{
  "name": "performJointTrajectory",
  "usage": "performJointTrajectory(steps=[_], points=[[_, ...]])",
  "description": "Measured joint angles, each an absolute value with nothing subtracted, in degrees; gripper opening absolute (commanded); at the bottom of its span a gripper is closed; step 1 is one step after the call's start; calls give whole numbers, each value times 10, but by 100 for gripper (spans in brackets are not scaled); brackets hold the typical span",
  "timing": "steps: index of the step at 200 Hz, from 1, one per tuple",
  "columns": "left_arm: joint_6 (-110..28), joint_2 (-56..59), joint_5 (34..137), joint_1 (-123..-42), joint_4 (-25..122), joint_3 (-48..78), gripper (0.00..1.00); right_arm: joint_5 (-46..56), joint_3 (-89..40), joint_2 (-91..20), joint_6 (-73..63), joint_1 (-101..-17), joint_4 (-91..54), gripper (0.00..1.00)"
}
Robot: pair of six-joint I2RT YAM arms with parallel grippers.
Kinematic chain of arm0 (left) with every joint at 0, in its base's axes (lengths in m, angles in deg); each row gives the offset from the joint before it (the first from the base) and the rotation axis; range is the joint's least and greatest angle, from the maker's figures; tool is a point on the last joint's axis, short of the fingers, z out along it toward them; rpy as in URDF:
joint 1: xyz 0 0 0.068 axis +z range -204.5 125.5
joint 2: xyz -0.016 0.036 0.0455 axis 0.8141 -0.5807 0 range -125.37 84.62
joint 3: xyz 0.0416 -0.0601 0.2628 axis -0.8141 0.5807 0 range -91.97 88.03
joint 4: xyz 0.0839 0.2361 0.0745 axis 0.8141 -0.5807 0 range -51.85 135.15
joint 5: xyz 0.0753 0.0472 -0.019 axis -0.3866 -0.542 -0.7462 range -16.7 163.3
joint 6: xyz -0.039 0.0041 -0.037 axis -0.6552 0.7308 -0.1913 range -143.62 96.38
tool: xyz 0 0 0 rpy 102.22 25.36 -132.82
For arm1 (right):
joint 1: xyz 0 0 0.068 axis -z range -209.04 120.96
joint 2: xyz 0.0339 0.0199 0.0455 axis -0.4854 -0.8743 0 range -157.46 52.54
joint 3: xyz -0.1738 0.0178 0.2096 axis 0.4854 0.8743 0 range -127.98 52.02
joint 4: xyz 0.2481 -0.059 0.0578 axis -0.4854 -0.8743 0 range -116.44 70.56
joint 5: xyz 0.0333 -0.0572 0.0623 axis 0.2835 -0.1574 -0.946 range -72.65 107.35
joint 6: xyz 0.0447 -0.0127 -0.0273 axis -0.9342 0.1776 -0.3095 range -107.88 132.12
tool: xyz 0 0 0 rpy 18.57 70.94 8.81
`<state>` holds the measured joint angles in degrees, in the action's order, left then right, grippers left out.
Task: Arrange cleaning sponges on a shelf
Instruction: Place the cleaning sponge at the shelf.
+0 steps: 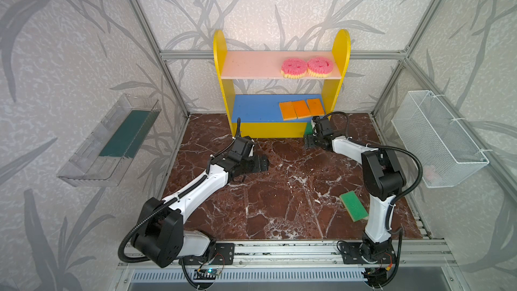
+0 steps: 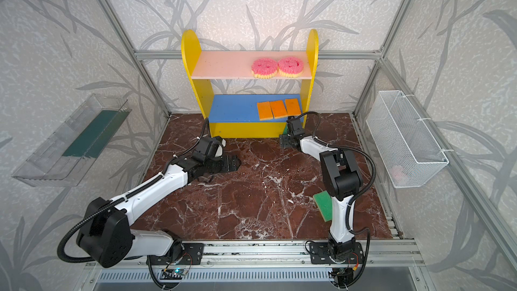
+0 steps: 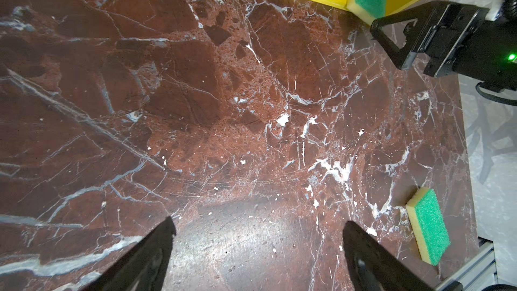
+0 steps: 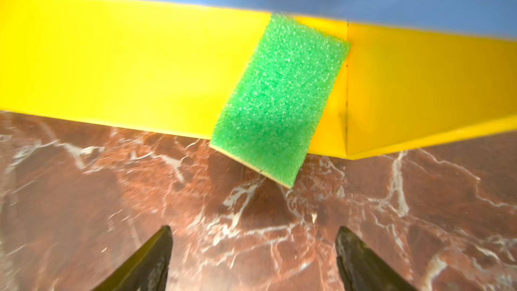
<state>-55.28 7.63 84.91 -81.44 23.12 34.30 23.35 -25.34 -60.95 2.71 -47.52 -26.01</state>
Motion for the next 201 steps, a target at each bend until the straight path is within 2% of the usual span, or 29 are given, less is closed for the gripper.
performJointTrajectory(steps=[14, 31, 53, 63, 75, 114, 146, 201], points=[[-553, 89, 849, -814, 231, 349, 95, 226, -238, -586, 24, -475, -259, 84], [-557, 101, 849, -814, 231, 361, 95, 213, -208, -549, 11, -475, -251, 66], [-563, 120, 849, -814, 232, 383, 95, 192, -145, -495, -23, -476, -226, 48], [-566, 130, 848, -814, 233, 393, 95, 180, -118, -476, -47, -475, -214, 35], [-569, 145, 848, -814, 235, 407, 95, 155, -88, -463, -84, -469, -194, 25], [-579, 190, 847, -814, 241, 443, 95, 56, -36, -483, -217, -420, -124, 20], [-581, 207, 847, -814, 242, 455, 95, 3, -43, -543, -295, -398, -58, 0], [-581, 209, 849, -813, 243, 455, 95, -48, -98, -636, -380, -398, 5, 0]])
